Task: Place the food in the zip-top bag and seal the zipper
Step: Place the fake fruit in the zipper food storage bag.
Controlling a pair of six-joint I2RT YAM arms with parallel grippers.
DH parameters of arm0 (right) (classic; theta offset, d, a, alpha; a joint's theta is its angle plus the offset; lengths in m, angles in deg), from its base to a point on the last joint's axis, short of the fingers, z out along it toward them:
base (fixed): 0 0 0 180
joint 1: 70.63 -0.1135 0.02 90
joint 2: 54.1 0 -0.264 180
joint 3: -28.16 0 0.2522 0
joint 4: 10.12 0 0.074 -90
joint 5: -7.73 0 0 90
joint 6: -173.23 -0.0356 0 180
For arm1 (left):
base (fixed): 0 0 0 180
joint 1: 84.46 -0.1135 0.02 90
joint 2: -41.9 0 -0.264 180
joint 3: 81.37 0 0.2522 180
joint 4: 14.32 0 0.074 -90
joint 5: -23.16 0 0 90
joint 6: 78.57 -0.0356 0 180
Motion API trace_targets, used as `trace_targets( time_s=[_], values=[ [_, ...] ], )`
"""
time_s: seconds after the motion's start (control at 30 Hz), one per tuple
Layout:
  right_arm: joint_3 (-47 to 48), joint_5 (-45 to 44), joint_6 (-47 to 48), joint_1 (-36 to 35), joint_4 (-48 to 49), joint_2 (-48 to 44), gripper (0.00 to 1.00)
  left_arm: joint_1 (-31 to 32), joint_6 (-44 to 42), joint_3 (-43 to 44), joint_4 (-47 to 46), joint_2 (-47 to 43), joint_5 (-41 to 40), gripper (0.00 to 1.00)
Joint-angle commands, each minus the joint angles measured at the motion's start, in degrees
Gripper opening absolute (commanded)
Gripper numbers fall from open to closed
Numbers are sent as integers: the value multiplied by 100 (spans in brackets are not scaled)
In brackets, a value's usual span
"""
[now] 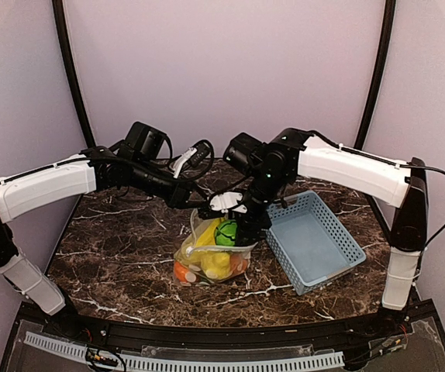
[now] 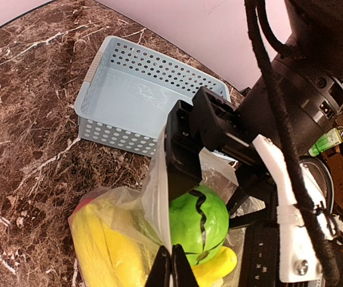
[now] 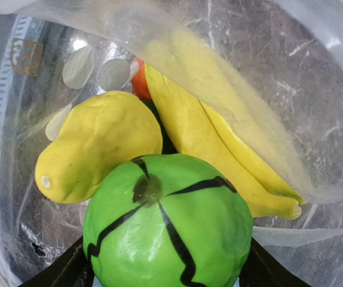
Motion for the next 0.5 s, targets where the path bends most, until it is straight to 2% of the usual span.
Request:
trace_targets(
  time_s=[0.0, 0.1, 0.47],
  values=[
    [-157, -307, -57, -53, 78, -178, 69, 23, -47, 31, 109, -129, -1, 1],
    [-198, -438, -53, -47, 78, -253, 71, 23, -33, 32, 95, -120, 35, 1],
    [-154, -436, -95, -51, 67, -420, 85, 23, -28, 30, 104, -57, 9, 1]
  ],
)
